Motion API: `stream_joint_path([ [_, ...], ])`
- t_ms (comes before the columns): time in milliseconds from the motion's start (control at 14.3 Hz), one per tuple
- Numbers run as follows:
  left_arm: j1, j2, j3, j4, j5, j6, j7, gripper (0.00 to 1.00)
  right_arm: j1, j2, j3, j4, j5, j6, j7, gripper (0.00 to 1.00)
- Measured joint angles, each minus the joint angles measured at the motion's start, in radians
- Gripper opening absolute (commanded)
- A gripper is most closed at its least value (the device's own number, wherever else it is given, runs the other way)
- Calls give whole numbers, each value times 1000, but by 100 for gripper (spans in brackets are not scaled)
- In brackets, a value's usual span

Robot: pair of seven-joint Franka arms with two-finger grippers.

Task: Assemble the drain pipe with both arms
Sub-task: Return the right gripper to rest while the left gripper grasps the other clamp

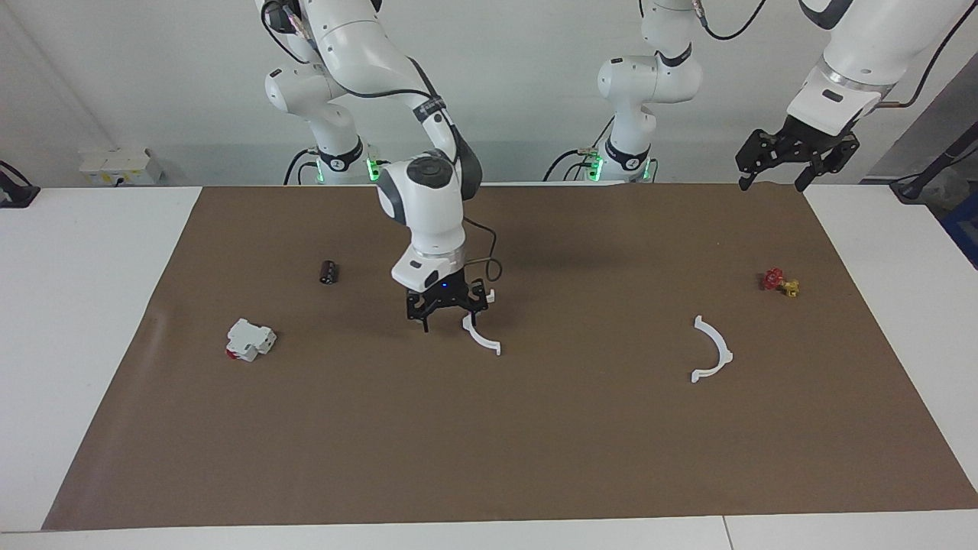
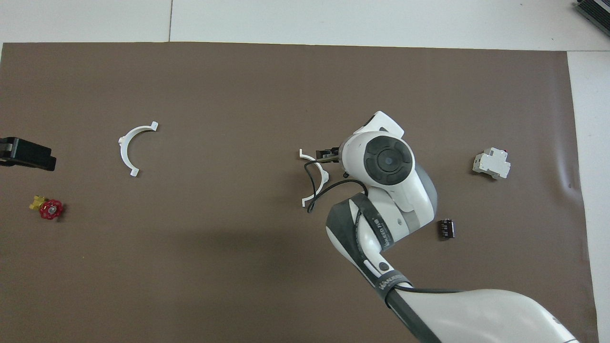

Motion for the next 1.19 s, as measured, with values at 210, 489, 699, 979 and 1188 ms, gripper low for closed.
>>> stream_joint_path([
  [210,9,0,0,-66,0,99,2,88,-88,-81,-1,22,0,-128,-22,99],
  [489,9,27,-1,-148,-38,247,2,84,-166,-157,-1,61,0,-313,-24,99],
  [699,9,96,-2,-163,-41,319,7,81,-231,-237,-1,73,0,-457,-70,99],
  [979,19,179,-1,-225,-42,486,23,77,-328,-335,-2,94,0,-609,-166,99],
  [1188,32,214,-1,-292,-42,606,51,77,-420,-358,-2,114,0,-671,-280,99],
])
